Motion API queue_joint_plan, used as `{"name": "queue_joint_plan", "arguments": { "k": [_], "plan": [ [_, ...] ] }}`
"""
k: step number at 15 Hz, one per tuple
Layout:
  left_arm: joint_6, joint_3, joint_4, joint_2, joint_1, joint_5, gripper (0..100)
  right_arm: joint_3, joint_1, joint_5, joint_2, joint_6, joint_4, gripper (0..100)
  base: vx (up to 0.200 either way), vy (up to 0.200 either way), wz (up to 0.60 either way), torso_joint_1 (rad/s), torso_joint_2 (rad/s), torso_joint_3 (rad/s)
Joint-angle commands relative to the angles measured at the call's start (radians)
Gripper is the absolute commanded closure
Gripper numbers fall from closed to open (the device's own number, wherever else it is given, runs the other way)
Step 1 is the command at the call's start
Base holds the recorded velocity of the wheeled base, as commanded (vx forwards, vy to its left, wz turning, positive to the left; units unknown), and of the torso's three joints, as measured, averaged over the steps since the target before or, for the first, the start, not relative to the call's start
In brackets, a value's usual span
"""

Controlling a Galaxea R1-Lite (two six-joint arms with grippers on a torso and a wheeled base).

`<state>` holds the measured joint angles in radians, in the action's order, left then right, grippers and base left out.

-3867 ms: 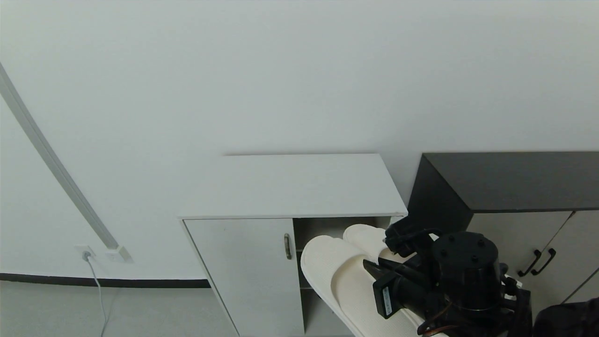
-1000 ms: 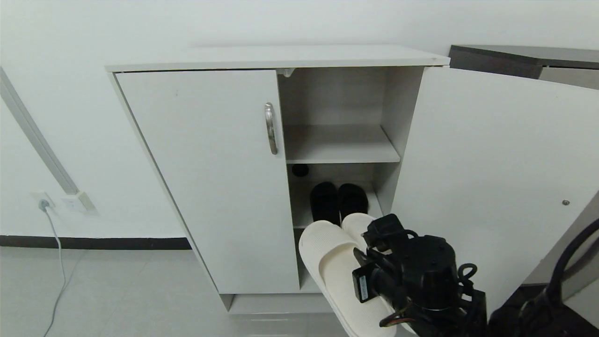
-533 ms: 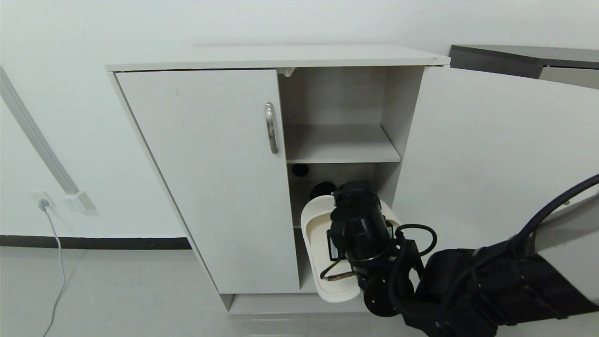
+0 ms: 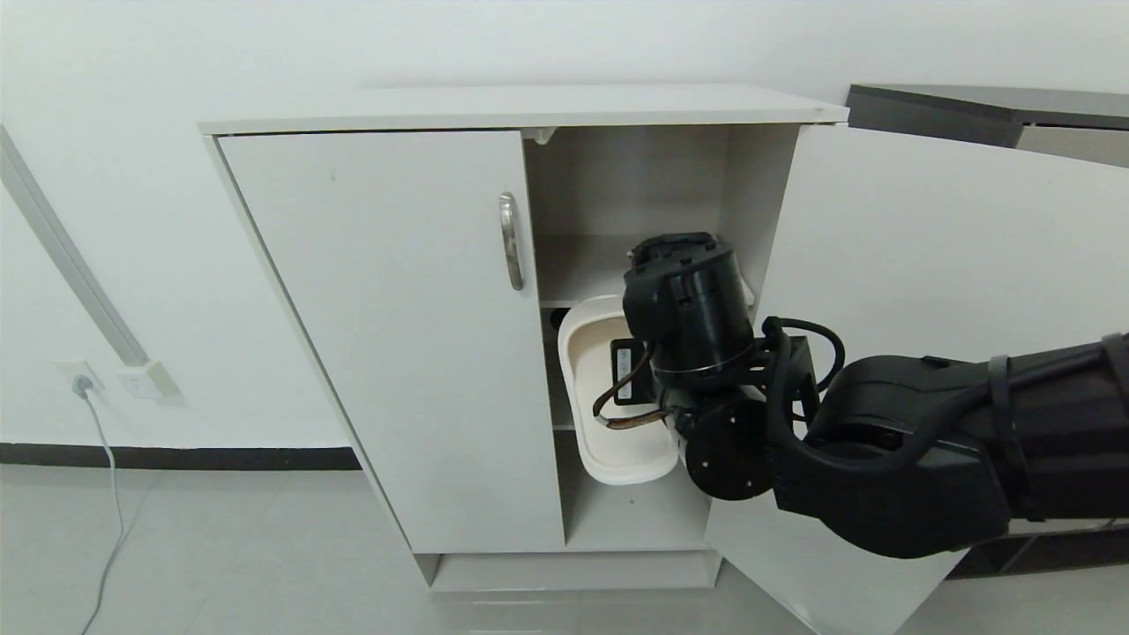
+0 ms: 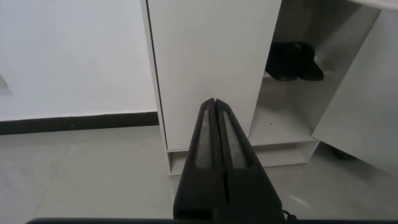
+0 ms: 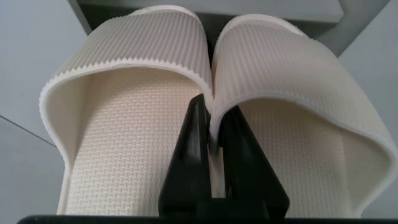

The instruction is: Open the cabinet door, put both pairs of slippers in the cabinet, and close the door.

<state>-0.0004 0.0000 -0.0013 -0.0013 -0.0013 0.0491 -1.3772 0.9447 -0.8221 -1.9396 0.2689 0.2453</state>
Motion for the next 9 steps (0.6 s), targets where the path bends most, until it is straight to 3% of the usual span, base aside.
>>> {"name": "queue_joint_plan", "arguments": {
  "k": [1,6,9],
  "plan": [
    [-0.001,0.000,0.000,0.001,0.001,0.000,100,-0.011,-0.007,0.000,0.004,-0.005,0.005,100,0.000,0.000,0.00,0.000,0.00,0.000],
    [-0.001,0.000,0.000,0.001,0.000,0.000,100,-0.005,-0.010,0.000,0.002,-0.005,0.003,100,0.000,0.000,0.00,0.000,0.00,0.000],
    [0.000,0.000,0.000,0.001,0.000,0.000,100,-0.003,-0.012,0.000,0.004,-0.005,0.002,100,0.200,0.000,0.00,0.007,0.00,0.004]
  ]
}}
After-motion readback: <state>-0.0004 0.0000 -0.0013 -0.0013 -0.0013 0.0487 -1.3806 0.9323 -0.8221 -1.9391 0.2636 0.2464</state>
